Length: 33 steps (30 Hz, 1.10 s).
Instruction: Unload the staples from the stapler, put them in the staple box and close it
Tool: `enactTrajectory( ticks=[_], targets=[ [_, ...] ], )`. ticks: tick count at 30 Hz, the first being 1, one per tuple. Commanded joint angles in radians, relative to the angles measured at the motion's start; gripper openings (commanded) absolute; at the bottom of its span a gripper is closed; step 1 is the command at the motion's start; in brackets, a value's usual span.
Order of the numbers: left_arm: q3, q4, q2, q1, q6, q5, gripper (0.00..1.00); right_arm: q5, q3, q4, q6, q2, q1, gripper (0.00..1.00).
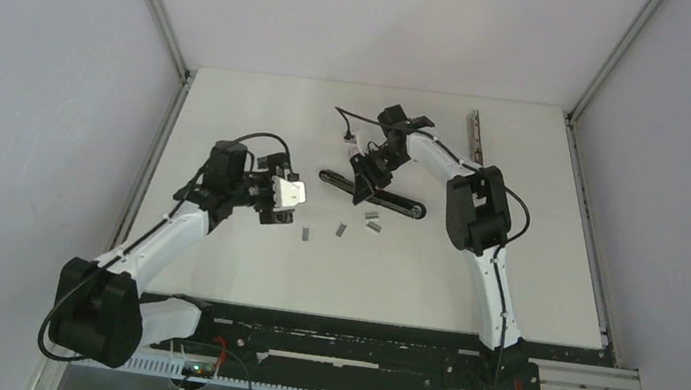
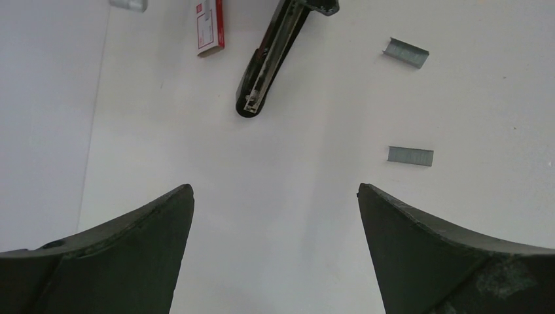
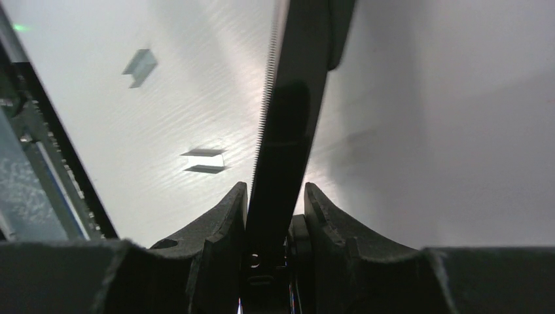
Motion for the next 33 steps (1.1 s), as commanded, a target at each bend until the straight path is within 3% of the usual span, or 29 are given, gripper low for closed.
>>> enactTrajectory(
  ticks=[1, 8, 25, 33],
  targets=[
    [0.096, -0.004, 0.042, -0.053, 0.088, -0.001, 1.0, -0.154, 0.096, -0.07, 0.013, -0.049, -0.016, 0.0],
    [0.162, -0.031, 0.103, -0.116, 0.104, -0.034, 0.99, -0.248, 0.106, -0.139, 0.0, -0.069, -0.007, 0.0],
    [0.165, -0.056, 0.14, -0.196, 0.181, -0.08, 0.98, -0.482, 0.116, -0.35, -0.125, -0.111, 0.066, 0.0],
    [0.167, -0.083, 0.16, -0.216, 0.202, -0.108, 0.92, -0.552, 0.121, -0.418, -0.172, -0.138, 0.087, 0.0]
  ],
)
